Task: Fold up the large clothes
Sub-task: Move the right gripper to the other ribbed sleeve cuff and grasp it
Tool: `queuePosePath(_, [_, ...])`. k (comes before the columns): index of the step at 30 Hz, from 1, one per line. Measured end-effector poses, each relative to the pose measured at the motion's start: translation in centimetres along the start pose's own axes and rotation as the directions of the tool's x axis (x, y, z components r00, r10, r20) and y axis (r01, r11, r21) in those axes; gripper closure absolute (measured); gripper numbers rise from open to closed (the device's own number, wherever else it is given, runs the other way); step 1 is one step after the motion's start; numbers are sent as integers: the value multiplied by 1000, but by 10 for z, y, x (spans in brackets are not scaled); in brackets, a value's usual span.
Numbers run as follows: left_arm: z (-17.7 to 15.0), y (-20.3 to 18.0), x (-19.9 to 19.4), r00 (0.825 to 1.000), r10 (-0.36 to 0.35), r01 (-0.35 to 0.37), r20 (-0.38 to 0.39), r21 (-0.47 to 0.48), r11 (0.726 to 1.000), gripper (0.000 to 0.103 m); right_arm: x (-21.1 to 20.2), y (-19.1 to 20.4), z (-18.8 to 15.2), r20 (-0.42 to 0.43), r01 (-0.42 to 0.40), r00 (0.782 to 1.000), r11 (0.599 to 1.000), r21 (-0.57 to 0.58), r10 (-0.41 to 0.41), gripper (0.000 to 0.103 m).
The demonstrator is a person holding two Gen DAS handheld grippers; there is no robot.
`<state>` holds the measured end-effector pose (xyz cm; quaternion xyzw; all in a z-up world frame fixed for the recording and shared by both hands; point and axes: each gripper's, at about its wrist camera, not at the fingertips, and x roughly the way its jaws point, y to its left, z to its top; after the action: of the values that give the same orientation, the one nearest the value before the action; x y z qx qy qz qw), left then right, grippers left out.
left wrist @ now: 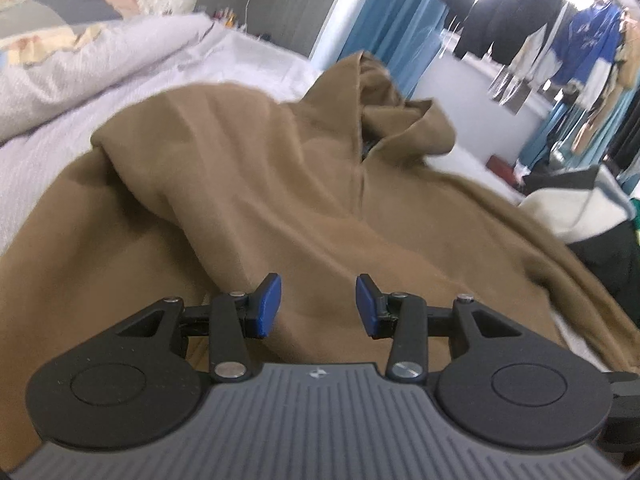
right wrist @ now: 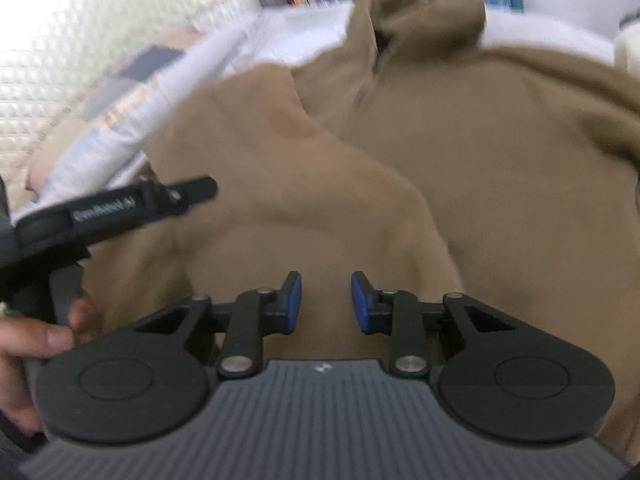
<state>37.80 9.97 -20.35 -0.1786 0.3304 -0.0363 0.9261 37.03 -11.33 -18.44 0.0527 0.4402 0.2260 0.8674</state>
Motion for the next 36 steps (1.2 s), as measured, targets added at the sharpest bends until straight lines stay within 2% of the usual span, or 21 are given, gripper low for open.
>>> queuePosePath(4, [-4, 6, 18, 997, 25, -25, -72, 9, 1000, 56, 10, -3, -8, -45, 12, 999, 1000, 18, -12, 75])
queuePosePath(8, [-6, 1, 20, 997, 36, -34, -61, 45, 998, 56, 12, -4, -7, -49, 9, 999, 1000, 29, -8, 76])
queuePosePath(12, [-7, 2, 12, 999, -1, 1, -43, 4, 1000, 56, 8, -5, -3, -36, 1, 999, 998, 60, 1, 74])
queuePosePath(18, [-11, -7, -14, 999, -32, 32, 0, 3, 999, 55, -39, -12, 3, 79, -22, 997, 994, 111, 13, 71])
queuePosePath(23, [-18, -22, -32, 998, -63, 62, 28, 32, 998, 55, -89, -34, 11, 171, -45, 985, 985, 164, 17, 71])
queuePosePath(29, [-26, -34, -42, 995, -90, 88, 41, 59, 994, 55, -163, -88, 20, 286, -51, 958, 962, 269, -29, 71])
queuePosePath(33, [-28, -35, -45, 994, -102, 99, 44, 59, 993, 55, -204, -135, 15, 355, 12, 924, 941, 338, -140, 71])
queuePosePath(36, [-30, -35, -46, 995, -94, 91, 43, 59, 994, 55, -219, -180, 5, 364, 59, 903, 904, 423, -229, 71])
